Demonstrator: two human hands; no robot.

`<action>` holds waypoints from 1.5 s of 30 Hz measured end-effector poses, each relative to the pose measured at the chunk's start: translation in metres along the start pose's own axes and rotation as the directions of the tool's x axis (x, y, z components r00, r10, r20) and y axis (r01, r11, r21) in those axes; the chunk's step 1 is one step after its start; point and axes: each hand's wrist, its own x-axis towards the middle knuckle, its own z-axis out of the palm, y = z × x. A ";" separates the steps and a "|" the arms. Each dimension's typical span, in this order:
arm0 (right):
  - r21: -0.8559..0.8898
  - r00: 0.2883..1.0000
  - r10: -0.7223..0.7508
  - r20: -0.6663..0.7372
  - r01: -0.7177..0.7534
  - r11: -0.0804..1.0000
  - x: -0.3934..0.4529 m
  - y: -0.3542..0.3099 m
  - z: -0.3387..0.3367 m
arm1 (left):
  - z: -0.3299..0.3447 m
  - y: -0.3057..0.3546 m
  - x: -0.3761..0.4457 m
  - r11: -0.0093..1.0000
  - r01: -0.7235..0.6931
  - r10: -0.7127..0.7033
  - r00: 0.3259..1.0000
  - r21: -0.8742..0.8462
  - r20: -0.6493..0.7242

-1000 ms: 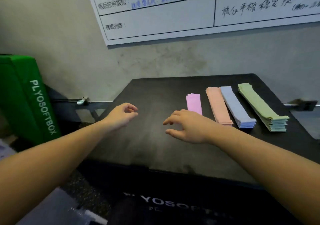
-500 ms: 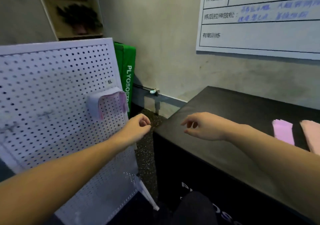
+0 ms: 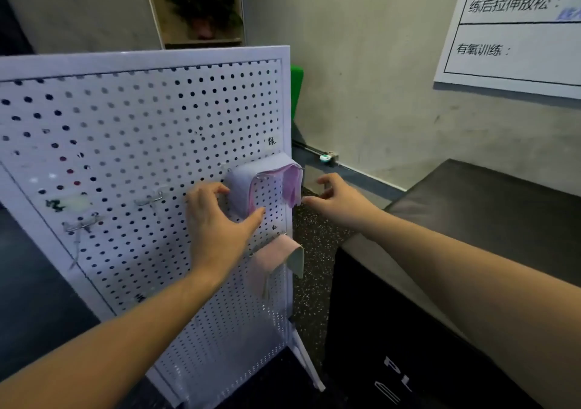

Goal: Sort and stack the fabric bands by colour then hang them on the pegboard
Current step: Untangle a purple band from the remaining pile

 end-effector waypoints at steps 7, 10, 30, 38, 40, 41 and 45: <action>0.116 0.998 0.011 0.062 -0.018 0.993 0.049 -0.011 0.030 | 0.015 -0.009 0.010 0.971 0.131 -0.117 0.990 -0.201 0.079; 0.149 1.000 0.017 -0.014 -0.015 0.989 0.056 -0.010 0.027 | 0.016 -0.005 0.013 0.949 0.176 -0.161 0.984 -0.262 0.080; 0.075 0.859 -0.222 -0.462 0.287 0.955 -0.029 -0.045 -0.087 | -0.059 0.072 0.041 0.925 0.036 -0.054 0.998 -0.377 -0.038; -0.176 0.869 -0.153 -0.471 0.077 0.981 -0.126 0.053 -0.165 | 0.005 0.137 0.005 0.892 0.155 -0.015 0.949 -0.426 0.314; -0.233 0.875 -0.101 -0.473 -0.014 0.972 -0.151 0.087 -0.185 | 0.036 0.149 -0.007 0.885 0.213 -0.023 0.908 -0.413 0.418; -0.235 0.876 -0.054 -0.479 -0.068 0.970 -0.164 0.104 -0.194 | 0.053 0.155 -0.014 0.884 0.236 -0.021 0.882 -0.403 0.471; -0.204 0.853 0.107 -0.511 -0.241 0.949 -0.218 0.167 -0.218 | 0.118 0.181 -0.043 0.878 0.307 0.008 0.757 -0.367 0.653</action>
